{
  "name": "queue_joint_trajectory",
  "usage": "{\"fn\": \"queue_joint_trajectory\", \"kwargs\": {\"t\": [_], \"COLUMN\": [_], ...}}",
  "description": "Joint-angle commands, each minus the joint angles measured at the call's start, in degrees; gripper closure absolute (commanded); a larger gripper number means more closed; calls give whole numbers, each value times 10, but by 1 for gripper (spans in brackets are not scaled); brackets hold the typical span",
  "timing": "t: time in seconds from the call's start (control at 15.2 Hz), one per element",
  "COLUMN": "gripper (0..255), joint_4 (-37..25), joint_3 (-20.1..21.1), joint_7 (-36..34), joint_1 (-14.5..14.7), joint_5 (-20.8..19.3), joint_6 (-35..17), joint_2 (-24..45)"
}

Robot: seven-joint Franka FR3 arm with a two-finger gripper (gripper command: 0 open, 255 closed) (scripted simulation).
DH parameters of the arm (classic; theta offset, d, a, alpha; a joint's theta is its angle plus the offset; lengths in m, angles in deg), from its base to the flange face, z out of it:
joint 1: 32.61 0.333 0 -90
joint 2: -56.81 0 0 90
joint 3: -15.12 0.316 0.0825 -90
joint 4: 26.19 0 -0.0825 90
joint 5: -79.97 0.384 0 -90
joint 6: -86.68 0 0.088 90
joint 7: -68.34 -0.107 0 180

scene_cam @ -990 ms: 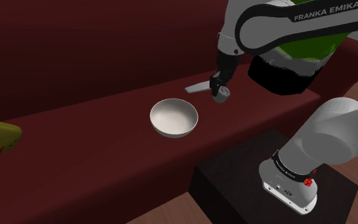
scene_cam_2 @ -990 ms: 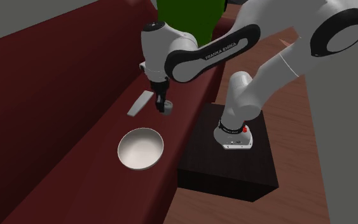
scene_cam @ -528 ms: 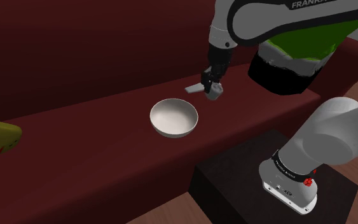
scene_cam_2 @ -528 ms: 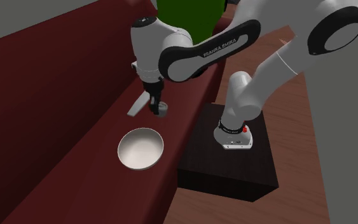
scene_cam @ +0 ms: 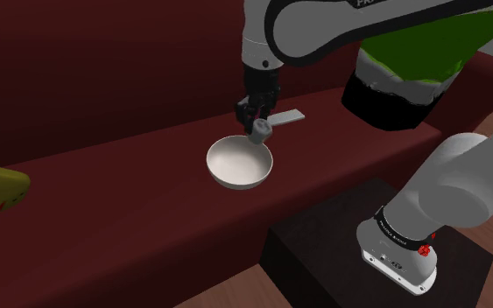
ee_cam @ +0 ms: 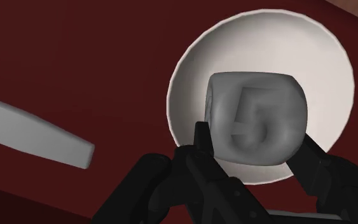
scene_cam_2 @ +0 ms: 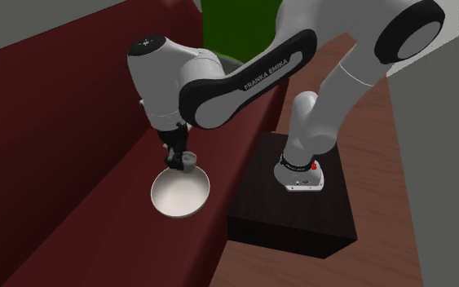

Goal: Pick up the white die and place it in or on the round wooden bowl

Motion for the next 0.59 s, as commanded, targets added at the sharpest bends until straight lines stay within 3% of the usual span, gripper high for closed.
{"fn": "queue_joint_trajectory", "kwargs": {"t": [0.0, 0.13, 0.53], "gripper": [255, 255, 255], "joint_4": [-39, -61, -27], "joint_3": [18, 29, 34], "joint_7": [-28, -45, -48], "joint_1": [2, 5, 5], "joint_5": [-7, -13, -16], "joint_6": [3, 4, -44], "joint_2": [36, 57, 71]}}
